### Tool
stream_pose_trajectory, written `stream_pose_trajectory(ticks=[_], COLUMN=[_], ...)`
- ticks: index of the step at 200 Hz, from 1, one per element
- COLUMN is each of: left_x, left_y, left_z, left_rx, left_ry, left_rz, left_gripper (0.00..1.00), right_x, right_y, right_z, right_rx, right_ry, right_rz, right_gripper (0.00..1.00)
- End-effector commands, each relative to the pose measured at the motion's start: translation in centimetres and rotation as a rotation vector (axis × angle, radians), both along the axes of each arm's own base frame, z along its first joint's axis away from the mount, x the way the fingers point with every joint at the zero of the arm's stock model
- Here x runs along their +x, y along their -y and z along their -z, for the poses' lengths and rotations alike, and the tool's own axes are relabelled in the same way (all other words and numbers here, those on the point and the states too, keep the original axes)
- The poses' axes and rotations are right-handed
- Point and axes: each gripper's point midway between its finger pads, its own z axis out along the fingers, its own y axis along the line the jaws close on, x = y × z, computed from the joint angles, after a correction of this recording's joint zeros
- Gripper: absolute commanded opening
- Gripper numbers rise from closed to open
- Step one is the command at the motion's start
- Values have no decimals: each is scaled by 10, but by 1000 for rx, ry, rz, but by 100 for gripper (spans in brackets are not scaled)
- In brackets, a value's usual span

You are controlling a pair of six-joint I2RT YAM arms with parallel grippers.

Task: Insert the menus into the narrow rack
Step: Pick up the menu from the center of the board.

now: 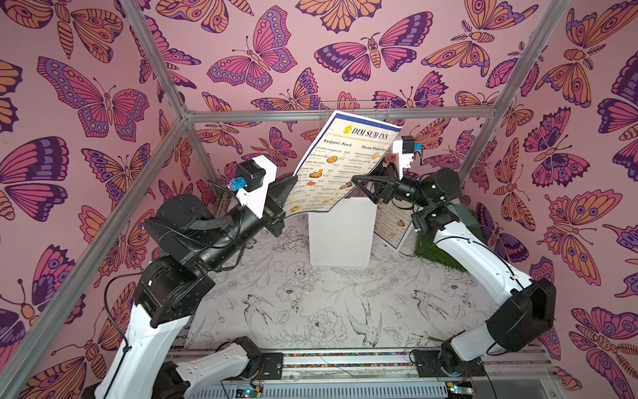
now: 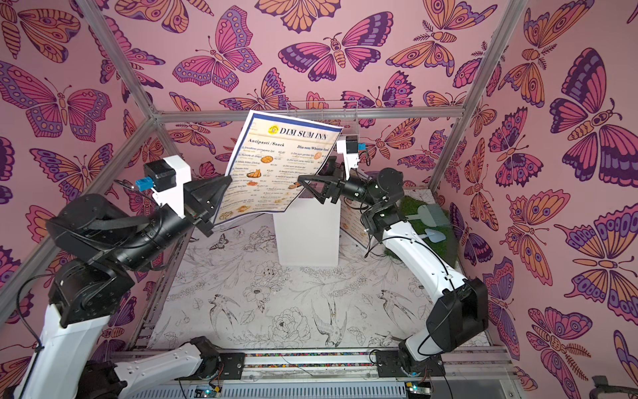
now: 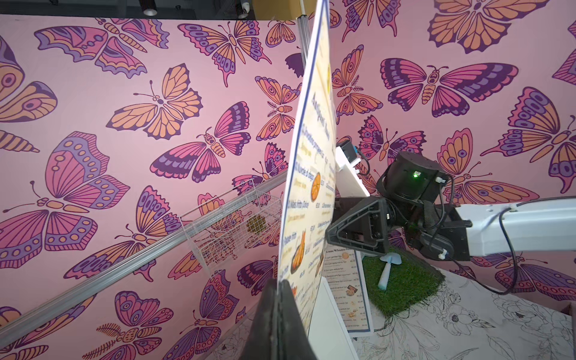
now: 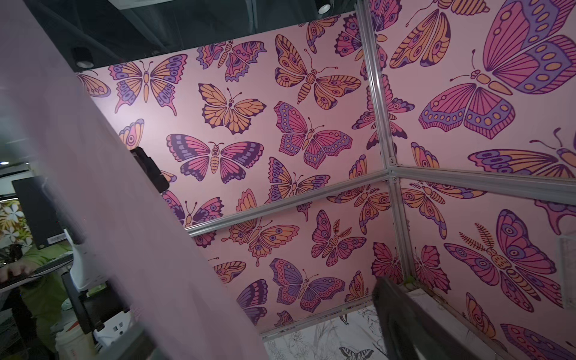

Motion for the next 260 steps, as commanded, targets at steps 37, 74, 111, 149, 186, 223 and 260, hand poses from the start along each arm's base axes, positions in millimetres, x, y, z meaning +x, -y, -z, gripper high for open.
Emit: stream_pose_trajectory(ticks=[37,74,111,149,186,223,260], left_x=[8,5,-4,-7,-3,0,3], left_y=[-9,-9,-4,-2,0,3,3], left_z=[-6,-10,-16,-19,-18,-17,-15], left_rx=[-149,-250,-316,-342,-344,-340,-341], left_ry=[-19,-35,-42,-48,-55,-62,-69], left_rz=[-47,-6,72,100,96,97,83], left_gripper=[1,1,1,1,1,1,1], right_x=[-41,-46,-46,-53,-62,-70,-70], right_y=[20,25,26,27,28,27,28], right_z=[-43,-51,-54,-62,-66,-67,-67], right_rx=[133,173,186,199,195,176,179], right_ry=[145,154,161,175,196,215,217], right_rz=[-15,-18,-11,-54,-78,-96,-84], right_gripper=[67,61,56,50,41,33,27])
